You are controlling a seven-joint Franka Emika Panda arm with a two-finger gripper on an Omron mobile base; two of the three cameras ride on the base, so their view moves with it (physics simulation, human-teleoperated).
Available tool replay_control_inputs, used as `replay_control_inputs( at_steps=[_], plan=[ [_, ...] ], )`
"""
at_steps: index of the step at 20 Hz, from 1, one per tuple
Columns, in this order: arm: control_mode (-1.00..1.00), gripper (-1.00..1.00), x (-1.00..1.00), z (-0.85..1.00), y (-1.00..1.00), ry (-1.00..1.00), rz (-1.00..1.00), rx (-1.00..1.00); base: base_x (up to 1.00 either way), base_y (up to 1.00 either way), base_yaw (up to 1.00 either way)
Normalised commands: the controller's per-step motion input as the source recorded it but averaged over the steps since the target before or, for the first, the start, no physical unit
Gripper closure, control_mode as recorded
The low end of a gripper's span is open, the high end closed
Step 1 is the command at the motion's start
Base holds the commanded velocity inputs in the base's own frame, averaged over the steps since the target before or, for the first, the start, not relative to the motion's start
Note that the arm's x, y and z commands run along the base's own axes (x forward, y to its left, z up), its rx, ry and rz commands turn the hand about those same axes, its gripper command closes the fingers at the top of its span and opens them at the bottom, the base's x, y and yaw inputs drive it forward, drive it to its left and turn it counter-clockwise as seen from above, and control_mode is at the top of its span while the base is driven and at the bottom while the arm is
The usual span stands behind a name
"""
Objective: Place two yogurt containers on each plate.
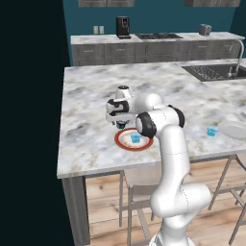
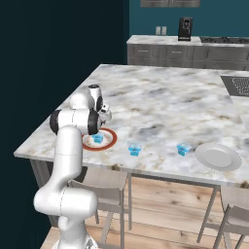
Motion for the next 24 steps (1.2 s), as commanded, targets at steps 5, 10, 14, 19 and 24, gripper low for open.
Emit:
replay_control_inputs(
  at_steps=[5, 10, 14, 19, 24],
  plan=[
    [-1.00, -1.00, -0.13, -0.10, -0.01, 0.00, 0.00, 0.00, 0.00, 0.00, 0.00],
    [-1.00, -1.00, -0.02, -0.12, 0.00, 0.00, 0.00, 0.00, 0.00, 0.00, 0.00],
    [-1.00, 1.00, 0.00, -0.06, 0.00, 0.00, 0.00, 0.00, 0.00, 0.00, 0.00],
    [-1.00, 1.00, -0.02, 0.02, 0.00, 0.01, 0.00, 0.00, 0.00, 0.00, 0.00],
    [-1.00, 1.00, -0.08, 0.53, 0.06, 0.02, 0.00, 0.05, 0.00, 0.00, 0.00]
  ],
)
